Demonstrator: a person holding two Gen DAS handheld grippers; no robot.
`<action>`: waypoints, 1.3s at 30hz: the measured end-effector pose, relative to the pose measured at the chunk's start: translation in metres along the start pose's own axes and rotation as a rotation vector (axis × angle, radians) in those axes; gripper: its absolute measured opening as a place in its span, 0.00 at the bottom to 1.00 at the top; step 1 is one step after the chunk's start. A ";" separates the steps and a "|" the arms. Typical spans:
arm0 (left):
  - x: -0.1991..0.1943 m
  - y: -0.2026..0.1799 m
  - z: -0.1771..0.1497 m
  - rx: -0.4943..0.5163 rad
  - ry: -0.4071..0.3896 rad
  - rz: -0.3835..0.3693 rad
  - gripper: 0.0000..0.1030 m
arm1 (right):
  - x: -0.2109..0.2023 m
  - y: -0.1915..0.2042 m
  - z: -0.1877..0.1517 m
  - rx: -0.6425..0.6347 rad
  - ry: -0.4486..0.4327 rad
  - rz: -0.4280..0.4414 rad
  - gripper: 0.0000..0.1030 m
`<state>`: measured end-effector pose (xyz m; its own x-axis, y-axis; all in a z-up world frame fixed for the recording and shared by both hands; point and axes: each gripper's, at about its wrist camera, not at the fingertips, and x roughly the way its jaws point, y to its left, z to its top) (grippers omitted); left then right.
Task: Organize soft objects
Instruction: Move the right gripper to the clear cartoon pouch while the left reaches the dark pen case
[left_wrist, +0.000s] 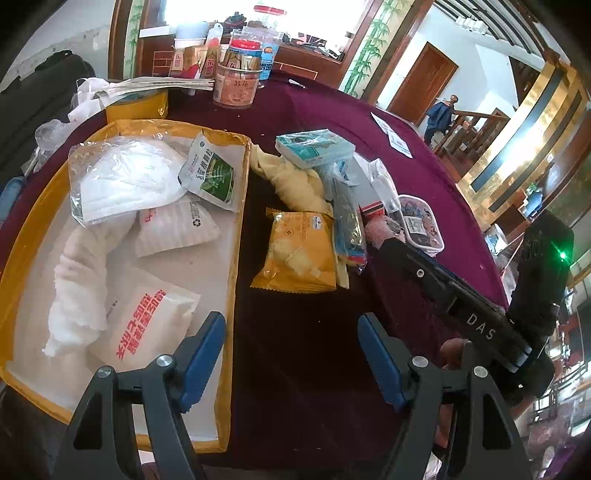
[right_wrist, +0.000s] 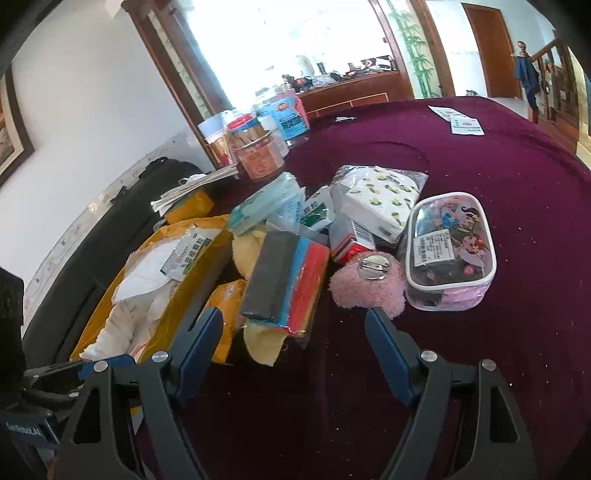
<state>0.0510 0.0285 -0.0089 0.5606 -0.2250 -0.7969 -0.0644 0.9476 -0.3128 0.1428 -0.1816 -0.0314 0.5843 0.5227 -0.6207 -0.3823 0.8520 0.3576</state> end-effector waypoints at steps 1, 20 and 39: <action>0.000 0.000 0.000 0.000 0.000 0.001 0.75 | 0.000 -0.002 0.000 0.009 -0.002 -0.004 0.76; -0.006 -0.002 0.000 -0.007 -0.021 -0.019 0.75 | -0.001 -0.004 -0.001 0.024 -0.005 -0.029 0.76; -0.003 -0.007 -0.001 0.005 -0.011 -0.019 0.75 | -0.009 -0.019 0.000 0.111 -0.040 0.028 0.71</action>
<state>0.0492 0.0222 -0.0051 0.5711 -0.2402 -0.7849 -0.0492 0.9445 -0.3249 0.1442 -0.2023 -0.0325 0.6034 0.5449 -0.5822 -0.3186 0.8341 0.4503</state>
